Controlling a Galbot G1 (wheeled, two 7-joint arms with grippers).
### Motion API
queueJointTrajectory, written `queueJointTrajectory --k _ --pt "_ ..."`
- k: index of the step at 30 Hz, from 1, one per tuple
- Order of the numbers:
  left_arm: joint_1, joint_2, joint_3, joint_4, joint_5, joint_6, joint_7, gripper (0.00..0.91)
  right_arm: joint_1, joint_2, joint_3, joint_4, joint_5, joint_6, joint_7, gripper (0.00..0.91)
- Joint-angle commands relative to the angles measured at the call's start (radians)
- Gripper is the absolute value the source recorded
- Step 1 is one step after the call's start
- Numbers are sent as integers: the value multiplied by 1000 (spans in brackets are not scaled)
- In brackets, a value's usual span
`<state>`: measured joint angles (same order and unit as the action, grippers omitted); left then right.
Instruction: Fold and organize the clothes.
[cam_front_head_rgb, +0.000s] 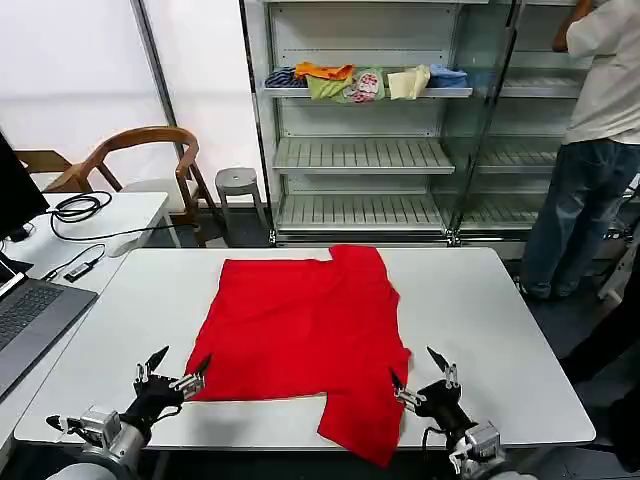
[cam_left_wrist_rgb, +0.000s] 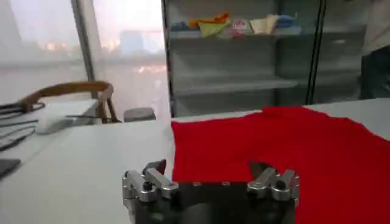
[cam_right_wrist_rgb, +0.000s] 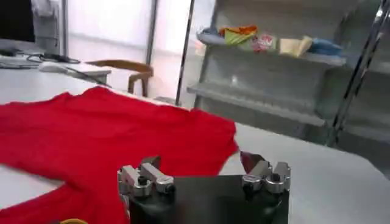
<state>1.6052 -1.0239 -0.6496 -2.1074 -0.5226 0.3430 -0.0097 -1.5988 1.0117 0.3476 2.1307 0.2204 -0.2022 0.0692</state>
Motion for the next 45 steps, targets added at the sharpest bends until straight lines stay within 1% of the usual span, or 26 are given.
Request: queueJointTrajectory --k 1,3,6,14,20,29,38,45 --pt "46 -2 -13 -45 -47 150 -22 907 -76 -21 -4 32 -13 -23 19 907" --pt "43 -2 -16 -42 -50 174 -22 907 -93 -15 -15 39 -58 -19 35 907" --pt "38 0 -23 -28 -48 207 -23 907 -109 -10 -25 47 -82 -21 48 907" --pt "25 8 -36 28 -20 227 -40 907 -103 1 -50 23 -84 -24 60 907" --pt "7 11 -40 61 -61 227 -36 907 -96 10 -67 7 -83 -27 68 907" --pt "-21 4 -26 94 -78 222 -33 907 -92 12 -77 1 -83 -29 69 907" --pt "-25 1 -28 101 -87 220 -33 907 -85 12 -105 -6 -84 -31 66 907" --pt "-25 -5 -28 101 -88 216 -33 907 -91 10 -108 10 -75 -32 65 907"
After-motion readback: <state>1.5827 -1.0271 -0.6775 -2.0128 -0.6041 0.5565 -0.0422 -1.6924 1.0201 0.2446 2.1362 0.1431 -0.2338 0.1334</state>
